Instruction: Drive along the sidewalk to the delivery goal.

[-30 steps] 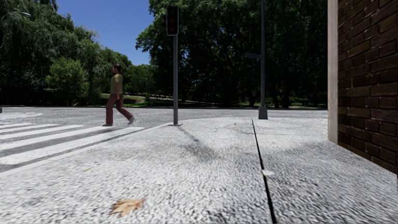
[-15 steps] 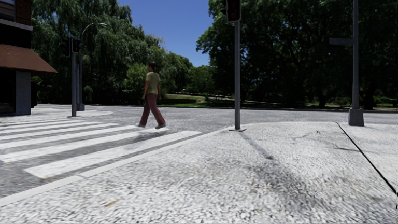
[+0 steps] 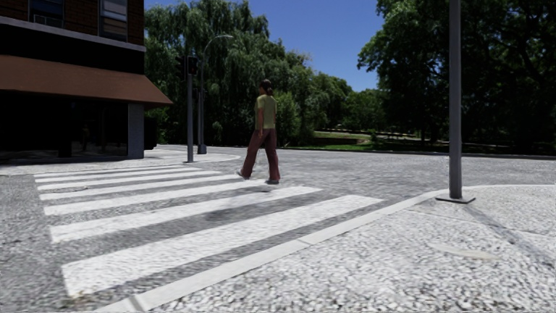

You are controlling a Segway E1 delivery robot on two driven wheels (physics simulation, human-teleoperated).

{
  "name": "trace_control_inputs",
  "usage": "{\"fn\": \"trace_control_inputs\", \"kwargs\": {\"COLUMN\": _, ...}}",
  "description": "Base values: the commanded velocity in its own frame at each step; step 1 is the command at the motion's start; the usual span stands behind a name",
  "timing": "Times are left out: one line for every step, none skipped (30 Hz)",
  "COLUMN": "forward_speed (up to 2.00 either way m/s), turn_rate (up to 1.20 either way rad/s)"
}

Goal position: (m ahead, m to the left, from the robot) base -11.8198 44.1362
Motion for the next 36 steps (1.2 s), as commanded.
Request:
{"fn": "trace_control_inputs", "kwargs": {"forward_speed": 2.0, "turn_rate": 0.67}}
{"fn": "trace_control_inputs", "kwargs": {"forward_speed": 2.0, "turn_rate": 0.67}}
{"fn": "trace_control_inputs", "kwargs": {"forward_speed": 2.0, "turn_rate": 0.67}}
{"fn": "trace_control_inputs", "kwargs": {"forward_speed": 2.0, "turn_rate": 0.67}}
{"fn": "trace_control_inputs", "kwargs": {"forward_speed": 2.0, "turn_rate": 0.67}}
{"fn": "trace_control_inputs", "kwargs": {"forward_speed": 2.0, "turn_rate": 0.67}}
{"fn": "trace_control_inputs", "kwargs": {"forward_speed": 2.0, "turn_rate": 0.67}}
{"fn": "trace_control_inputs", "kwargs": {"forward_speed": 2.0, "turn_rate": 0.67}}
{"fn": "trace_control_inputs", "kwargs": {"forward_speed": 2.0, "turn_rate": 0.67}}
{"fn": "trace_control_inputs", "kwargs": {"forward_speed": 2.0, "turn_rate": 0.67}}
{"fn": "trace_control_inputs", "kwargs": {"forward_speed": 2.0, "turn_rate": 0.67}}
{"fn": "trace_control_inputs", "kwargs": {"forward_speed": 2.0, "turn_rate": 0.67}}
{"fn": "trace_control_inputs", "kwargs": {"forward_speed": 2.0, "turn_rate": 0.67}}
{"fn": "trace_control_inputs", "kwargs": {"forward_speed": 2.0, "turn_rate": 0.67}}
{"fn": "trace_control_inputs", "kwargs": {"forward_speed": 1.98, "turn_rate": 0.67}}
{"fn": "trace_control_inputs", "kwargs": {"forward_speed": 1.86, "turn_rate": 0.67}}
{"fn": "trace_control_inputs", "kwargs": {"forward_speed": 1.86, "turn_rate": 0.67}}
{"fn": "trace_control_inputs", "kwargs": {"forward_speed": 1.71, "turn_rate": 0.67}}
{"fn": "trace_control_inputs", "kwargs": {"forward_speed": 1.61, "turn_rate": 0.67}}
{"fn": "trace_control_inputs", "kwargs": {"forward_speed": 1.61, "turn_rate": 0.67}}
{"fn": "trace_control_inputs", "kwargs": {"forward_speed": 1.5, "turn_rate": 0.67}}
{"fn": "trace_control_inputs", "kwargs": {"forward_speed": 1.4, "turn_rate": 0.67}}
{"fn": "trace_control_inputs", "kwargs": {"forward_speed": 1.33, "turn_rate": 0.67}}
{"fn": "trace_control_inputs", "kwargs": {"forward_speed": 1.33, "turn_rate": 0.67}}
{"fn": "trace_control_inputs", "kwargs": {"forward_speed": 1.28, "turn_rate": 0.64}}
{"fn": "trace_control_inputs", "kwargs": {"forward_speed": 1.24, "turn_rate": 0.61}}
{"fn": "trace_control_inputs", "kwargs": {"forward_speed": 1.21, "turn_rate": 0.61}}
{"fn": "trace_control_inputs", "kwargs": {"forward_speed": 1.21, "turn_rate": 0.61}}
{"fn": "trace_control_inputs", "kwargs": {"forward_speed": 1.18, "turn_rate": 0.61}}
{"fn": "trace_control_inputs", "kwargs": {"forward_speed": 1.18, "turn_rate": 0.61}}
{"fn": "trace_control_inputs", "kwargs": {"forward_speed": 1.18, "turn_rate": 0.61}}
{"fn": "trace_control_inputs", "kwargs": {"forward_speed": 1.17, "turn_rate": 0.61}}
{"fn": "trace_control_inputs", "kwargs": {"forward_speed": 1.16, "turn_rate": 0.61}}
{"fn": "trace_control_inputs", "kwargs": {"forward_speed": 1.16, "turn_rate": 0.61}}
{"fn": "trace_control_inputs", "kwargs": {"forward_speed": 1.16, "turn_rate": 0.61}}
{"fn": "trace_control_inputs", "kwargs": {"forward_speed": 1.16, "turn_rate": 0.56}}
